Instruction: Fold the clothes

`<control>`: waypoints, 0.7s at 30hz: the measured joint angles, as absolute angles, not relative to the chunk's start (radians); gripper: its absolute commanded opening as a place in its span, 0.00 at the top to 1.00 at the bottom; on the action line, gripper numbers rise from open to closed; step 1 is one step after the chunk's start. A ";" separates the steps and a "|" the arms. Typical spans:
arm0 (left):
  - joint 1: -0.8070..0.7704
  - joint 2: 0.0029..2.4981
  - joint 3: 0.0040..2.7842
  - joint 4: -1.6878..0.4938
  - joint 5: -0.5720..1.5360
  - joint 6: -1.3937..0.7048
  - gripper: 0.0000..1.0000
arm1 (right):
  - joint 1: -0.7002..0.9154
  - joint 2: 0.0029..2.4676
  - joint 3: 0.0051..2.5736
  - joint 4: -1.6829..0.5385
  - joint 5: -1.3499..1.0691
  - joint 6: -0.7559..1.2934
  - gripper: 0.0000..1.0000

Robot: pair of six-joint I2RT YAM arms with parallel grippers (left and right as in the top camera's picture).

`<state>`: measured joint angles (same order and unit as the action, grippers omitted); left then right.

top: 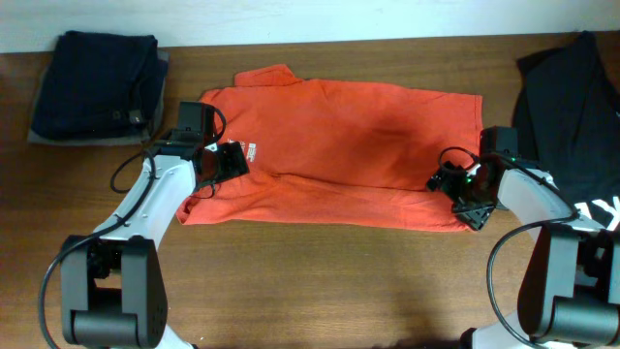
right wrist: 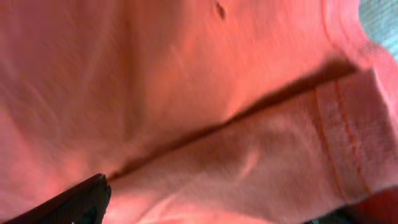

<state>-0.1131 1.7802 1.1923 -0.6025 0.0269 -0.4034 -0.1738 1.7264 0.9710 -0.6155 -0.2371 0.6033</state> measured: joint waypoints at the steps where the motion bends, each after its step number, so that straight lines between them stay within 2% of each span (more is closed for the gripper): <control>1: -0.113 1.780 1.192 -0.603 0.027 -0.403 0.13 | -0.174 1.726 0.971 -0.607 -0.237 0.603 0.09; 6: -0.113 1.780 1.192 -0.603 0.027 -0.403 0.13 | -0.174 1.727 0.971 -0.569 -0.235 0.605 0.24; 9: -0.113 1.780 1.192 -0.603 0.027 -0.403 0.13 | -0.174 1.727 0.971 -0.553 -0.233 0.609 0.39; 16: -0.113 1.780 1.192 -0.603 0.027 -0.403 0.13 | -0.174 1.727 0.968 -0.459 -0.231 0.608 0.96; 21: -0.113 1.780 1.192 -0.603 0.019 -0.403 0.13 | -0.174 1.727 0.968 -0.404 -0.217 0.632 0.96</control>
<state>-0.1131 1.7802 1.1923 -0.6025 0.0193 -0.4034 -0.1738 1.7271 0.9676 -0.4042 -0.2169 0.6315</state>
